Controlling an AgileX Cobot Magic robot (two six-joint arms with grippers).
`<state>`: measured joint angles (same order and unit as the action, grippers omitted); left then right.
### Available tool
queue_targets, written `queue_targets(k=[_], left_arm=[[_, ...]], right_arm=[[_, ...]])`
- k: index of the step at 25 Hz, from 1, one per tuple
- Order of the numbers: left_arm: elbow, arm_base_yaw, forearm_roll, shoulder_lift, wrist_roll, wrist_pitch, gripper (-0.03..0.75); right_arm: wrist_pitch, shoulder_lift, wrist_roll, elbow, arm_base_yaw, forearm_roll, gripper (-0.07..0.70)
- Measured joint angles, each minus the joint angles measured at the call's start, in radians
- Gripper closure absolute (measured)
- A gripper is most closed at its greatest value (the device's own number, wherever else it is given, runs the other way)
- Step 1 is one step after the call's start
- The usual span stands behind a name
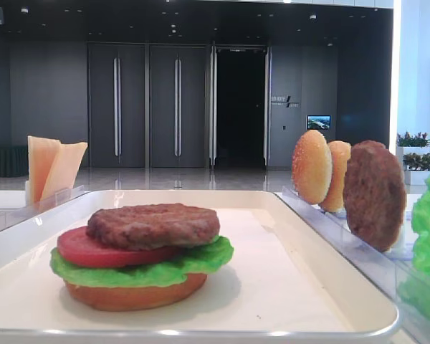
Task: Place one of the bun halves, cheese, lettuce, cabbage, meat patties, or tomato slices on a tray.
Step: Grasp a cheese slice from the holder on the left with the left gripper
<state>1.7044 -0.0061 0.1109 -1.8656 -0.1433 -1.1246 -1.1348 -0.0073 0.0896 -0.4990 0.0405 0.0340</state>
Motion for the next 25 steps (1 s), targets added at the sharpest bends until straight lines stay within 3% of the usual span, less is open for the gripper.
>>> queue_targets(k=[8, 13, 25], left_arm=[[0.002, -0.205, 0.015, -0.013, -0.125, 0.027, 0.388], [0.004, -0.294, 0.014, -0.047, -0.166, 0.040, 0.388], [0.006, -0.308, 0.002, -0.062, -0.182, 0.050, 0.388]], right_arm=[[0.000, 0.000, 0.000, 0.000, 0.000, 0.000, 0.347], [0.000, 0.000, 0.000, 0.000, 0.000, 0.000, 0.347], [0.000, 0.000, 0.000, 0.000, 0.000, 0.000, 0.347]])
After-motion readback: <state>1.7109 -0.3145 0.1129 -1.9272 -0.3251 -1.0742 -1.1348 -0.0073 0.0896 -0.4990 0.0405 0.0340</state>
